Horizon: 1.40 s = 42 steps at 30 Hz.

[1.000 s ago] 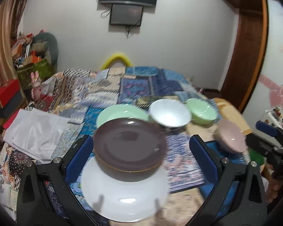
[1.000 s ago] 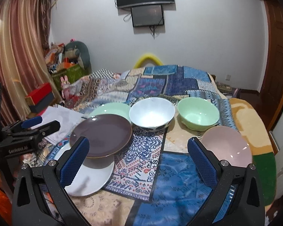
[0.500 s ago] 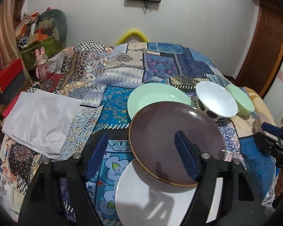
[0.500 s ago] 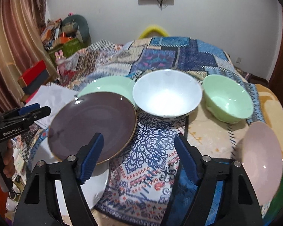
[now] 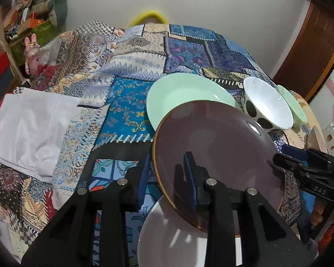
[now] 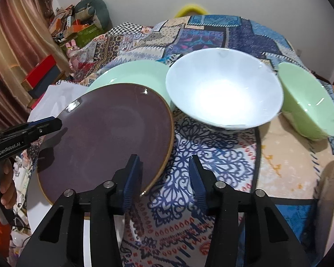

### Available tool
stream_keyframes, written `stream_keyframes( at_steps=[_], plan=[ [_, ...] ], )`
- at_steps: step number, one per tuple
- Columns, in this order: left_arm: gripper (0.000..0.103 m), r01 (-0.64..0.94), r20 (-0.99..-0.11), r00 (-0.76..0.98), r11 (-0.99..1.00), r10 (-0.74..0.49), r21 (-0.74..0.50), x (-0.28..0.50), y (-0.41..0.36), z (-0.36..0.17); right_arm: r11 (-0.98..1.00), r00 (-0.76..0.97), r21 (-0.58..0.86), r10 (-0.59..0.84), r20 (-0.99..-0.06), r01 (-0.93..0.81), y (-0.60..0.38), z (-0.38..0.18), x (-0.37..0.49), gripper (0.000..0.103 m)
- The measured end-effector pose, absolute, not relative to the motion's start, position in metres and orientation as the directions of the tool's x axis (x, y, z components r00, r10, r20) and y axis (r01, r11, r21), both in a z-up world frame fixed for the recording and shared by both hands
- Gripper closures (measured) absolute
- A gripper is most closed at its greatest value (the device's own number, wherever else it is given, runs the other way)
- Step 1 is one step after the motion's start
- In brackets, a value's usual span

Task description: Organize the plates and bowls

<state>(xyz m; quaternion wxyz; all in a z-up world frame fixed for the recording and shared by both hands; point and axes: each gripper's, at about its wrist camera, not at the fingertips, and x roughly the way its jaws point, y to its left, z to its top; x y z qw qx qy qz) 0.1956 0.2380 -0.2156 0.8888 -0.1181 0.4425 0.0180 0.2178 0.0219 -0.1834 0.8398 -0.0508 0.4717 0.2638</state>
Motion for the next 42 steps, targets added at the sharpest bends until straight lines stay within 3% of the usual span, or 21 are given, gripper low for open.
stream_keyframes(
  at_steps=[19,42],
  plan=[
    [0.078,-0.129,-0.816,0.571,0.971,-0.095,-0.203,0.206,0.24,-0.226,0.832,0.352,0.28,0.473,-0.808,-0.479,0.023,-0.189,0.229,0.078],
    [0.078,-0.147,-0.813,0.573,0.963,-0.103,-0.226,0.179,0.209,-0.208,0.841,0.379,0.304,0.486,-0.787,-0.447,-0.008,-0.172,0.206,0.079]
  ],
)
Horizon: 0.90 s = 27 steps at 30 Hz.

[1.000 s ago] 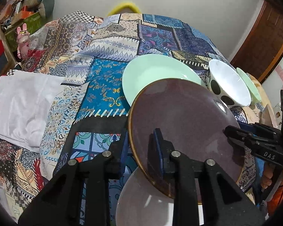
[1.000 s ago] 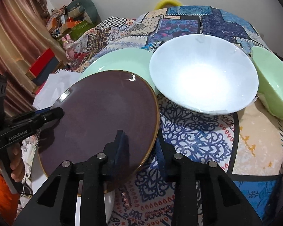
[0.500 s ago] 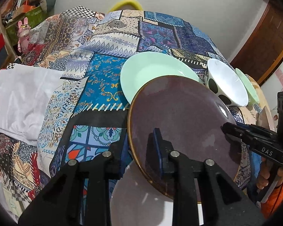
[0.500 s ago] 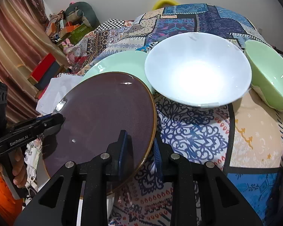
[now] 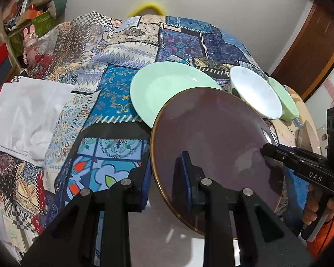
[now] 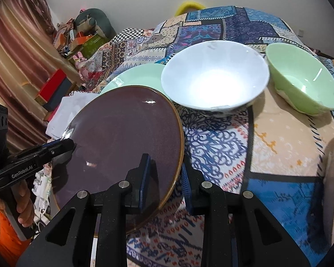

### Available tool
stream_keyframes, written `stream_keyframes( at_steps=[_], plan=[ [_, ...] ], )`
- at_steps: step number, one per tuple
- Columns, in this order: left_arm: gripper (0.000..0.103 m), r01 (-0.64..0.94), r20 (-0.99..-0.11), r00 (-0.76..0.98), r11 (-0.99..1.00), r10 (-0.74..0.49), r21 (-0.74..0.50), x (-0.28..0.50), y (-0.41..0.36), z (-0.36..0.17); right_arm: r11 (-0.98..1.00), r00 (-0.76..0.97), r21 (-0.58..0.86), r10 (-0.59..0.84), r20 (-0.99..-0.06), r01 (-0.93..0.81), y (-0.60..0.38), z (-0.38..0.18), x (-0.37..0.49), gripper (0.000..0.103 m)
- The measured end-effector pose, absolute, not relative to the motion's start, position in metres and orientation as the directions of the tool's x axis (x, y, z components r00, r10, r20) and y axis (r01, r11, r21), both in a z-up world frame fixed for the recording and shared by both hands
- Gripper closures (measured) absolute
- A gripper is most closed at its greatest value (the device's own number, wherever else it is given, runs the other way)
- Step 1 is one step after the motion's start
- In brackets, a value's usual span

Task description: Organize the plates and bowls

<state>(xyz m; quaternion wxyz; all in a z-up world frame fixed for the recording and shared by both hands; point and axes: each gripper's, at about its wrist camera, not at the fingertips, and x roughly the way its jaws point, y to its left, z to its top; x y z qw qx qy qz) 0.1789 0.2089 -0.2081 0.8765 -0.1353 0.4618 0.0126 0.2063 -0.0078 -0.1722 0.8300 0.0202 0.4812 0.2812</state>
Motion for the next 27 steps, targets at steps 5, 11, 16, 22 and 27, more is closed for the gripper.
stream_keyframes(
  at_steps=[5,11,16,22,27],
  plan=[
    [0.078,-0.138,-0.808,0.579,0.964,-0.106,-0.226,0.17,0.196,-0.201,0.842,0.394,0.307,0.492,-0.776,-0.444,-0.022,-0.164,0.197,0.079],
    [0.078,-0.123,-0.798,0.591,0.965,-0.115,-0.23,0.159,0.179,-0.188,0.847,0.421,0.305,0.49,-0.763,-0.435,-0.04,-0.153,0.183,0.079],
    [0.078,-0.104,-0.797,0.591,0.968,-0.123,-0.227,0.151,0.161,-0.18,0.853,0.44,0.3,0.485,-0.755,-0.426,-0.055,-0.144,0.175,0.079],
    [0.078,-0.085,-0.795,0.591,0.969,-0.139,-0.232,0.142,0.14,-0.174,0.862,0.453,0.299,0.477,-0.753,-0.41,-0.072,-0.142,0.164,0.079],
    [0.078,-0.072,-0.799,0.581,0.969,-0.152,-0.236,0.138,0.12,-0.174,0.867,0.453,0.303,0.471,-0.757,-0.395,-0.088,-0.145,0.158,0.079]
  ],
)
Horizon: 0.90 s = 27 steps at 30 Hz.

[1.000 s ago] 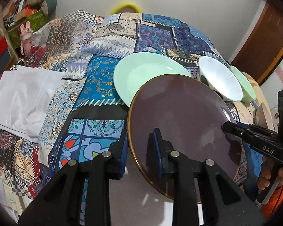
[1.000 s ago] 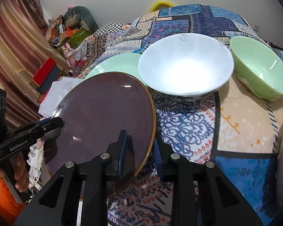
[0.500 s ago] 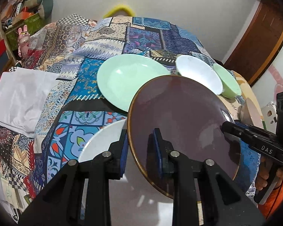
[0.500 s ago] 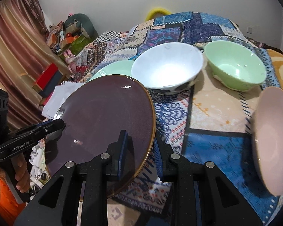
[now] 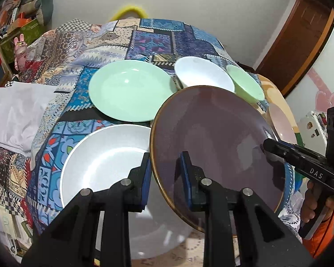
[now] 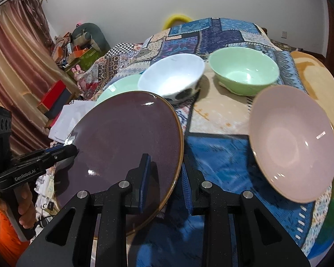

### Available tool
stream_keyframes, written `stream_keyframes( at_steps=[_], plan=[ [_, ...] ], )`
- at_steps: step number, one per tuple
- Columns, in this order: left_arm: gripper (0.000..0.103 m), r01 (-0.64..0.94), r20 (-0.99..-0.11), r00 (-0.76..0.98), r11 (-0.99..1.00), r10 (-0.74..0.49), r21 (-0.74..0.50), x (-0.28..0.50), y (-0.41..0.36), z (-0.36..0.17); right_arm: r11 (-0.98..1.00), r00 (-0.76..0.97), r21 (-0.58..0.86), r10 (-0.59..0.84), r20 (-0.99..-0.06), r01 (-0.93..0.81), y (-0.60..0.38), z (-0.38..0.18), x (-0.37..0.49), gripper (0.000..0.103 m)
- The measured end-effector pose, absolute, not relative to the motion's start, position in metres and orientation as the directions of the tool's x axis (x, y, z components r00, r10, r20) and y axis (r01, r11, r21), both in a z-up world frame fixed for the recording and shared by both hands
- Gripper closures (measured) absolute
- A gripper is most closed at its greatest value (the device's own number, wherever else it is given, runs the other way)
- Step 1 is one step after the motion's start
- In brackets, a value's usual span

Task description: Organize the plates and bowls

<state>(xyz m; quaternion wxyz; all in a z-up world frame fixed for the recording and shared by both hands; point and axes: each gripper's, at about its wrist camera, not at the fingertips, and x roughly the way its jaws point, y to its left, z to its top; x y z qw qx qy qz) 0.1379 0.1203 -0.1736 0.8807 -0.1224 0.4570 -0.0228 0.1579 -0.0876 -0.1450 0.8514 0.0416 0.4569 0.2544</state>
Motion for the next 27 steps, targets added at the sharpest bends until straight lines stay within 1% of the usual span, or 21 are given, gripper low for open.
stream_keyframes(
  at_steps=[11,27],
  plan=[
    [0.078,-0.051,-0.825,0.538,0.97,-0.174,-0.237,0.137,0.086,-0.19,0.88,0.441,0.313,0.455,-0.774,-0.357,-0.116,-0.159,0.153,0.079],
    [0.078,0.007,-0.869,0.456,0.977,-0.194,-0.214,0.157,0.051,-0.217,0.906,0.435,0.316,0.414,-0.799,-0.282,-0.144,-0.18,0.157,0.079]
  ],
)
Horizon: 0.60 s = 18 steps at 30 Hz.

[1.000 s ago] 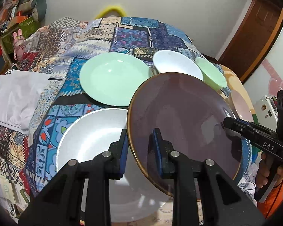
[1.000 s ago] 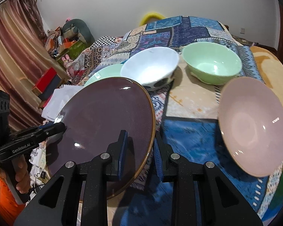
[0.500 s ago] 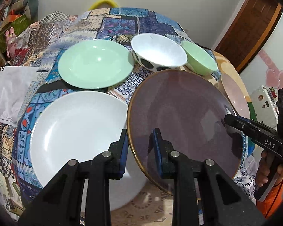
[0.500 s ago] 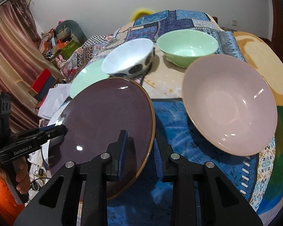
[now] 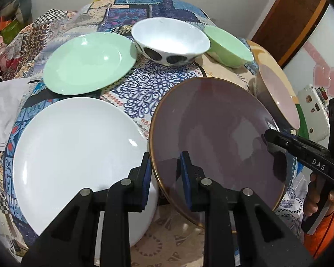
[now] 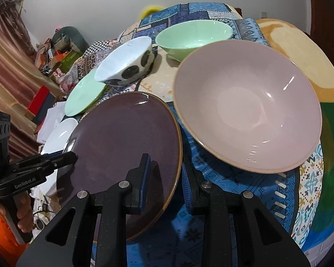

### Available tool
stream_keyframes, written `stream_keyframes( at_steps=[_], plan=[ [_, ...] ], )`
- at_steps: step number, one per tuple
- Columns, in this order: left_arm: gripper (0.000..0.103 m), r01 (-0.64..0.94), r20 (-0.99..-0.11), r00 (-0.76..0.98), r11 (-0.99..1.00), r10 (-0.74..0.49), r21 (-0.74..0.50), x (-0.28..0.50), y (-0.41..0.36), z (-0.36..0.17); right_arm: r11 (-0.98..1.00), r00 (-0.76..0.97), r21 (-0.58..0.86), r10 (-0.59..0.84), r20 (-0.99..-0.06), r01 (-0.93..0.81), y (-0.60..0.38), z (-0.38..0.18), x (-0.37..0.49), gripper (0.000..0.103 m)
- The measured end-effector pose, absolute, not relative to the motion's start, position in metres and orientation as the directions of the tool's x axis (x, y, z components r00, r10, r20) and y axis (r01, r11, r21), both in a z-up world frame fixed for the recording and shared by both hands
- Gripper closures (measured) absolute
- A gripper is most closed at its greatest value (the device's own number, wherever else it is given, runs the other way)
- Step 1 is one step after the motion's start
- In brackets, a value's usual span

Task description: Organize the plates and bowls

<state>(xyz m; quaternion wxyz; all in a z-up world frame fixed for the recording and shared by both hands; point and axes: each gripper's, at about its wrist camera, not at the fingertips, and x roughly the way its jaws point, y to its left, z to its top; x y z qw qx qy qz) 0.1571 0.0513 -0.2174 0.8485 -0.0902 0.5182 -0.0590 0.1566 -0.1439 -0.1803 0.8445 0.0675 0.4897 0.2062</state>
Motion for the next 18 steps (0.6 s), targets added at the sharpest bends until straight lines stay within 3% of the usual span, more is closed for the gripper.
stream_keyframes(
  at_steps=[18],
  plan=[
    [0.078,0.017,-0.884,0.427,0.979,-0.192,-0.204,0.171,0.04,-0.229,0.925,0.428,0.243,0.353,-0.832,-0.292,-0.146,-0.181,0.16,0.076]
  ],
)
